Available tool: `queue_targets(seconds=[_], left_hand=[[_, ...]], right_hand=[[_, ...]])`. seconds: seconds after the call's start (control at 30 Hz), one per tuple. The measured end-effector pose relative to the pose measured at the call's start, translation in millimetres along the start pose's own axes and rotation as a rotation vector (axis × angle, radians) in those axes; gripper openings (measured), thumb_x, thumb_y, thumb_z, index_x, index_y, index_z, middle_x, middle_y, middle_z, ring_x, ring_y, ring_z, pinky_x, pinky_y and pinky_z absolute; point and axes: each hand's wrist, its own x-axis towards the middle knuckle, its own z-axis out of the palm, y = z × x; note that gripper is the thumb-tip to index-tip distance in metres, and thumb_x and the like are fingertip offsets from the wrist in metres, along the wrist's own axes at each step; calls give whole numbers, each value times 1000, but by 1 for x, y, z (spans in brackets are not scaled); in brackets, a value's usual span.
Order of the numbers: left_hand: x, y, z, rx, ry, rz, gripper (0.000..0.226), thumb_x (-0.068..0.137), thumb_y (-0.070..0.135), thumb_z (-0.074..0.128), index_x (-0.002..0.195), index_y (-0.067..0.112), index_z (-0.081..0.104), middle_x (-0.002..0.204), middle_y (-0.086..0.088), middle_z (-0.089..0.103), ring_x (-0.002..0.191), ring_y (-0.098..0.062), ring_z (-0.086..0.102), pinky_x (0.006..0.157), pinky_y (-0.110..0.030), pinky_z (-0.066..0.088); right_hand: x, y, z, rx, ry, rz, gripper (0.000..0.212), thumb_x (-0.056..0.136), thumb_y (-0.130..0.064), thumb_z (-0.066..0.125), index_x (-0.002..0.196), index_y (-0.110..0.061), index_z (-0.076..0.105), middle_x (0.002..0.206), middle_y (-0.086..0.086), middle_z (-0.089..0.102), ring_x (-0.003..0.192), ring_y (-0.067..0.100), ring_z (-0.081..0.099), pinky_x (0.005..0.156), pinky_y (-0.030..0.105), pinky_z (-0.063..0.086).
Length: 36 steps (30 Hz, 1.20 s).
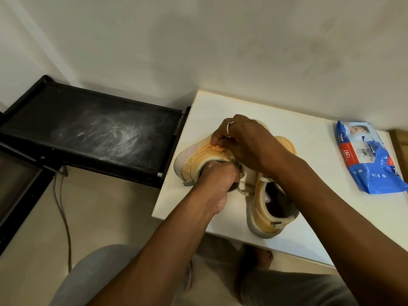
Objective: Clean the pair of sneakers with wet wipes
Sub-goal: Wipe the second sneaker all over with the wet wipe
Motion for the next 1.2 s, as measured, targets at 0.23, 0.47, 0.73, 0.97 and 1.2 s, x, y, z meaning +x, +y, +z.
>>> queue_targets(seconds=[0.23,0.47,0.73,0.97,1.2], left_hand=[[1,-1,-2,21,-2,7,28,69,-9,57,92,7,62,94,-11,62,95,-31,60,88,-45,52],[0,1,-3,14,-19,12,31,70,-12,55,91,10,61,94,-10,61,97,-32,60,81,-40,52],[-2,2,-4,21,-30,17,31,74,-6,57,99,11,62,97,-10,62,99,-32,60,91,-45,51],[-1,3,-6,22,-30,-2,25,65,-9,55,83,8,59,90,-11,59,90,-30,58,73,-37,48],[-5,2,-4,16,-52,13,29,66,-13,50,82,10,60,88,-12,57,84,-28,56,69,-35,45]], right_hand=[[-2,3,-9,0,-21,150,19,92,-13,61,96,-27,72,91,-18,59,90,6,54,83,32,49],[-13,-7,-27,148,-150,148,16,93,-16,64,95,-28,74,92,-18,67,86,-4,58,72,7,42],[-17,-11,-29,167,-164,215,11,85,-31,72,94,-35,75,81,-14,66,74,7,56,62,16,42],[-14,-8,-21,96,-24,297,8,84,-24,72,90,-25,76,67,-20,58,64,-8,54,57,3,37],[-17,-9,-29,293,-184,287,7,83,-21,74,88,-25,76,78,-13,72,70,-2,64,63,9,46]])
